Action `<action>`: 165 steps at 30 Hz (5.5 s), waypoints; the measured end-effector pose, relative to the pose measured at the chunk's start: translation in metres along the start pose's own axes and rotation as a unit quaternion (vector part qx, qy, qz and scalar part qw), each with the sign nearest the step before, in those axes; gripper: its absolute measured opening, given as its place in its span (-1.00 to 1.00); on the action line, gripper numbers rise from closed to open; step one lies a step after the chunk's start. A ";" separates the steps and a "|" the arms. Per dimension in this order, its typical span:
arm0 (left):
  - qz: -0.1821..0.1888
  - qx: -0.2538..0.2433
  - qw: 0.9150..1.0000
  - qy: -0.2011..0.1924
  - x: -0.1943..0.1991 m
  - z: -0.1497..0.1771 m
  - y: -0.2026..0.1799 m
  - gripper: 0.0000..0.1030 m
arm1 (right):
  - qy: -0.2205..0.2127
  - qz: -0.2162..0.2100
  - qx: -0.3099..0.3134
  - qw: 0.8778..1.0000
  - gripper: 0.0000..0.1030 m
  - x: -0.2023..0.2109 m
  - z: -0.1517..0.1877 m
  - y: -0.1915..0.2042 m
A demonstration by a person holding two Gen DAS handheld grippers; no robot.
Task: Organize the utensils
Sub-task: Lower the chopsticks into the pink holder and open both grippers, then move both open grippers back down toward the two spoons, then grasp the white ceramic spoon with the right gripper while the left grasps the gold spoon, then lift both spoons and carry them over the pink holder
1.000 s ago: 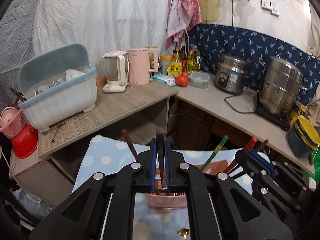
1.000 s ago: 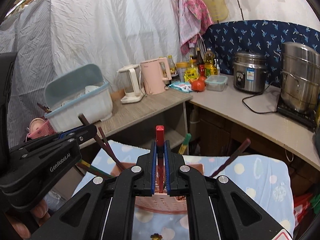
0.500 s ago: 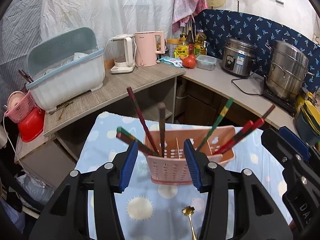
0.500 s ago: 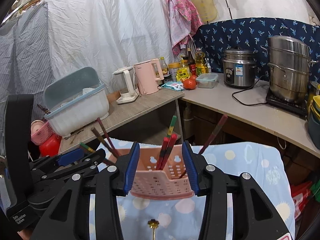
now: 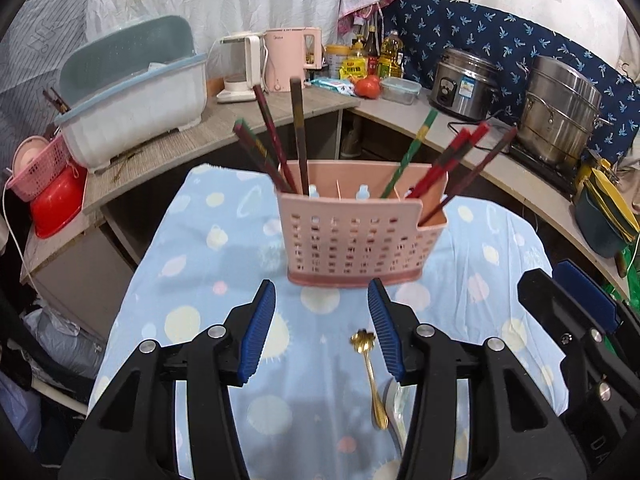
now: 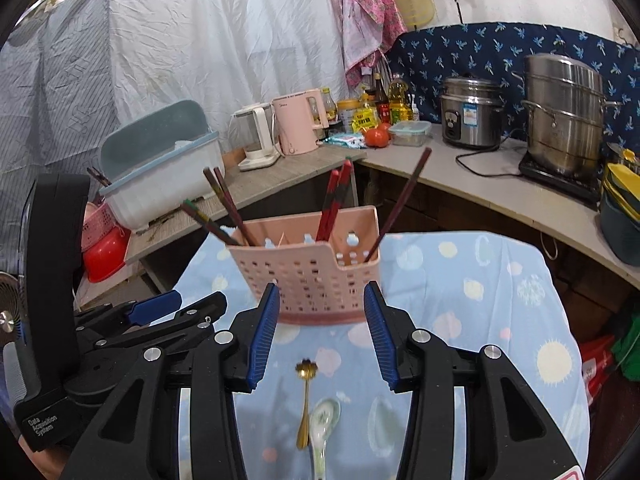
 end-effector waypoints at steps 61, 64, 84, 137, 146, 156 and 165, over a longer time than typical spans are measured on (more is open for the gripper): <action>-0.018 -0.018 0.991 0.128 -0.038 0.128 0.026 -0.12 | 0.187 0.035 0.044 0.981 -0.80 -0.053 0.166 -0.002; 0.000 -0.019 0.992 0.128 -0.039 0.126 0.016 -0.11 | 0.186 0.042 0.033 0.981 -0.80 -0.049 0.165 -0.011; 0.068 -0.028 0.987 0.145 -0.090 0.118 -0.045 -0.65 | 0.186 0.045 0.001 0.981 -0.80 -0.043 0.166 -0.043; 0.080 -0.010 0.997 0.000 0.049 0.025 0.022 -0.99 | 0.059 -0.013 0.029 0.998 -0.89 0.030 0.051 0.006; 0.098 -0.020 0.993 -0.056 0.073 -0.067 0.016 -0.99 | 0.009 -0.046 0.037 0.998 -0.89 0.022 -0.044 0.019; 0.094 -0.017 0.990 -0.109 0.051 -0.153 0.003 -0.99 | -0.009 -0.071 0.026 0.997 -0.89 -0.033 -0.121 0.030; 0.065 -0.022 0.996 -0.064 -0.015 -0.146 0.000 -0.99 | 0.030 -0.066 0.016 0.997 -0.89 -0.102 -0.115 0.024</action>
Point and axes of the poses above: each gripper's, at about its wrist camera, not at the fingertips, and x roughly against the way its jaws point, y to its left, z to its underside, the point moved 1 cm from there along -x, roughly the way its jaws point
